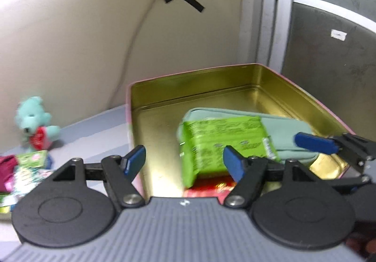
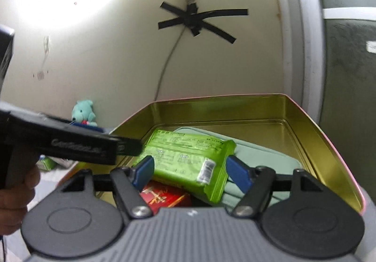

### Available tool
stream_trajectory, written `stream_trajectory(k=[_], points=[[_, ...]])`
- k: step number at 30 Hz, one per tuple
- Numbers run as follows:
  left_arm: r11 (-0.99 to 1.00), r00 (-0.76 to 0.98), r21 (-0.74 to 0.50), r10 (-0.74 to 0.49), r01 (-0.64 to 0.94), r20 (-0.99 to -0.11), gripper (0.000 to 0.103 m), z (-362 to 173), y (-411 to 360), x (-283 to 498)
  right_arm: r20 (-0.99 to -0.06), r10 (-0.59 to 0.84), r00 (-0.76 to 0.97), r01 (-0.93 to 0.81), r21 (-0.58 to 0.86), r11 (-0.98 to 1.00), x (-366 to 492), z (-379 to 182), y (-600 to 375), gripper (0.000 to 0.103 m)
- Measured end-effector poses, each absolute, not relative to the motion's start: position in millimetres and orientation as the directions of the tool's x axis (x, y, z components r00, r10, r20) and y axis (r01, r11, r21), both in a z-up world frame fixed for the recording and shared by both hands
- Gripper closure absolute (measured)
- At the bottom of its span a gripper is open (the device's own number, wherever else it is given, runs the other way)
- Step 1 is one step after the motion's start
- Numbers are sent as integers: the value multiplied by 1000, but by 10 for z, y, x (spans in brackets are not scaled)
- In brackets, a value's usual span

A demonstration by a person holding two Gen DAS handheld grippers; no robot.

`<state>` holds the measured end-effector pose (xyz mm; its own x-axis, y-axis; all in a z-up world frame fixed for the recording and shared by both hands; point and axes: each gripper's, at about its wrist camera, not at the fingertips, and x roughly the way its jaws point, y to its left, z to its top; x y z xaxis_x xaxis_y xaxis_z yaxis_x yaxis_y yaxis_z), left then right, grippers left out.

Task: Organize objects
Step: 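Carry the green snack packet into the pink tin and release it, then move the right tool toward the green-white tissue pack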

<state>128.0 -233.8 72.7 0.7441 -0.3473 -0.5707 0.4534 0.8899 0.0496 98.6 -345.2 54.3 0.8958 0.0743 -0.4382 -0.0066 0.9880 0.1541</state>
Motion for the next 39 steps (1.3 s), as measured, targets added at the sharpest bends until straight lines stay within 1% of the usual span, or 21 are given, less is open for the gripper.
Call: stream_trajectory(k=[2, 5, 13, 16, 23, 29, 39], points=[[893, 753, 67, -333, 445, -567, 28, 743, -2280, 1168, -427, 87, 900, -5, 190, 982, 880, 536, -3463, 33], [895, 753, 73, -324, 441, -573, 28, 754, -2220, 1046, -409, 84, 909, 1, 202, 979, 733, 545, -3442, 33], [910, 747, 70, -289, 409, -599, 28, 692, -1991, 778, -392, 99, 915, 5, 256, 967, 521, 595, -3359, 33], [915, 757, 71, -284, 398, -588, 28, 679, -1898, 684, -383, 106, 918, 4, 276, 961, 420, 613, -3305, 33], [920, 753, 56, -281, 388, -595, 28, 640, -1731, 561, -356, 114, 927, 7, 320, 947, 204, 623, -3217, 33], [927, 751, 60, -260, 369, -606, 28, 557, -1574, 504, -370, 132, 920, -2, 331, 944, 161, 567, -3116, 33], [951, 752, 70, -190, 300, -631, 27, 353, -1157, 524, -409, 186, 893, -51, 319, 946, 232, 461, -2778, 33]])
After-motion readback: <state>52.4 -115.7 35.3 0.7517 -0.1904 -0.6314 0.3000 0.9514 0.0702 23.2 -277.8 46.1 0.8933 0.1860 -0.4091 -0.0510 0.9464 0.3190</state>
